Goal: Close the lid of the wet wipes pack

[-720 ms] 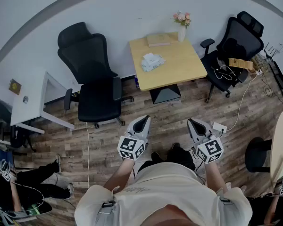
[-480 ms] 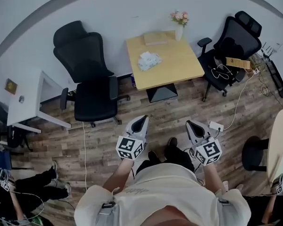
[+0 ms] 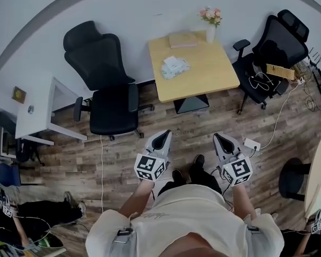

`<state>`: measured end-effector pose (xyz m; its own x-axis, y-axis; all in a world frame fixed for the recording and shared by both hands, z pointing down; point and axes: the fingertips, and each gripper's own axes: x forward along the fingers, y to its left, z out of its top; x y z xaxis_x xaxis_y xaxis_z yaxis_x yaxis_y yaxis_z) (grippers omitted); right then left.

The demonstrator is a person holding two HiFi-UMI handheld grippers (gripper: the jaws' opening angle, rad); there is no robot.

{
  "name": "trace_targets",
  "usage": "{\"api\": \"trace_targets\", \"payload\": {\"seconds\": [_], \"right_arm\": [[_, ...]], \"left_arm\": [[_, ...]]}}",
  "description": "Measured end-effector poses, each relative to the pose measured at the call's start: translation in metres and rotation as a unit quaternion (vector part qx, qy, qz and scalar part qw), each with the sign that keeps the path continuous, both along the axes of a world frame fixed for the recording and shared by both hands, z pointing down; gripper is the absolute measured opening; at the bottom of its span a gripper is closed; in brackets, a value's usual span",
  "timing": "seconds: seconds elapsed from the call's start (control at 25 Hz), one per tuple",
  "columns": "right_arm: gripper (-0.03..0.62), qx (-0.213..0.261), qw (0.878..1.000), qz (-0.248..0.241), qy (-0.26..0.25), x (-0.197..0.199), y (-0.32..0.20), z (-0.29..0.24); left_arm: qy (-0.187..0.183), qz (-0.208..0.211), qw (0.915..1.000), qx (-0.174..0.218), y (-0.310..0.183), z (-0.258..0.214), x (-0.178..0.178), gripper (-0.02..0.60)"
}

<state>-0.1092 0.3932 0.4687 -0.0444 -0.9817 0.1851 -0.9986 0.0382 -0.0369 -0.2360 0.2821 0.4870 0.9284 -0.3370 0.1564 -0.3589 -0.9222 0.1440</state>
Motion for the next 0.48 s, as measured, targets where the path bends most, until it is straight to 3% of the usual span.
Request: {"api": "trace_targets", "payload": {"seconds": [0.32, 0.48], "right_arm": [[0.002, 0.022, 1.000, -0.011, 0.004, 0.063, -0.033, -0.003], [0.002, 0.022, 1.000, -0.017, 0.004, 0.101, -0.044, -0.002]], "left_arm": [[-0.022, 0.001, 0.9990, 0.040, -0.028, -0.023, 0.062, 0.017], [-0.014, -0.011, 0.9990, 0.041, -0.046, -0.032, 0.101, 0.017]]}}
